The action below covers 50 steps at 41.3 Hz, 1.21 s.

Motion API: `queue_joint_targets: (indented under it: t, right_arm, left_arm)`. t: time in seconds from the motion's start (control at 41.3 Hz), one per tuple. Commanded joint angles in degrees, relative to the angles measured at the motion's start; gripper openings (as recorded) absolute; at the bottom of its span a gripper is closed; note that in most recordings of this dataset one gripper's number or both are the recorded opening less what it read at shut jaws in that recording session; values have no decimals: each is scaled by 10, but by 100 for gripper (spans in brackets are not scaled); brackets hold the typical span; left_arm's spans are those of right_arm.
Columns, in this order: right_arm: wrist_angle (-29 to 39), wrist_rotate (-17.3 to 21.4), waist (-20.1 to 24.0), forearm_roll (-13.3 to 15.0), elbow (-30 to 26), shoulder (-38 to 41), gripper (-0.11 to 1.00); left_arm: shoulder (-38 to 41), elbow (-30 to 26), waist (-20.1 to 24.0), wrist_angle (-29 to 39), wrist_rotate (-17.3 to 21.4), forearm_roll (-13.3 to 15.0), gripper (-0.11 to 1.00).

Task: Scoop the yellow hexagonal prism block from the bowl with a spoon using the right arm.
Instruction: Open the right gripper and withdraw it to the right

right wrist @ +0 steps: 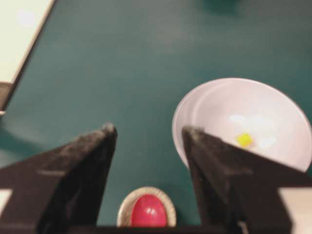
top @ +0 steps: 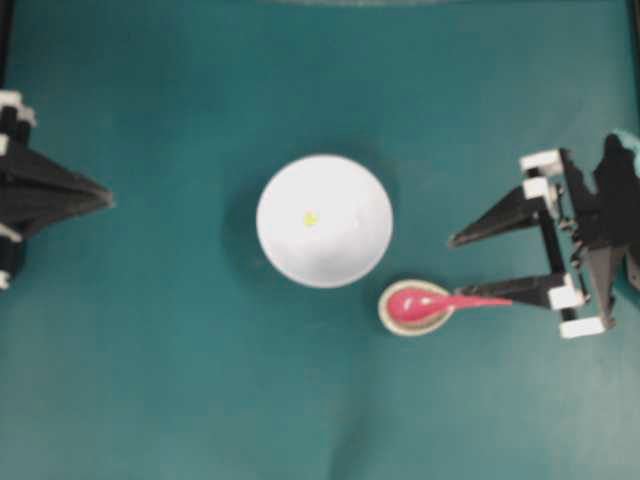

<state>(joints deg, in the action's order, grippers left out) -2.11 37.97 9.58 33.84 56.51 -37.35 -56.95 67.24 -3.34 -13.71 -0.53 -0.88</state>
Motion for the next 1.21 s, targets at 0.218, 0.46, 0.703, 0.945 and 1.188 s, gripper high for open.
queue_joint_targets:
  t: [0.218,0.46,0.703,0.945,1.188]
  right_arm:
    - [-163,0,-50,-6,114,-5,60]
    - [-318,-2,-96,-25,210,32,60]
    - [-414,-59,-115,-83,251,93,59]
    - [-508,-172,-114,-204,265,175,59]
    - [-660,-203,-105,-223,267,295,59]
  left_arm:
    - [4,-16,-5,-7,1,-1,7]
    - [4,-16,-6,-4,1,-2,7]
    - [5,-16,-5,-4,5,-1,7]
    - [5,-15,-5,-2,6,-1,7]
    - [5,-15,-5,8,5,-1,7]
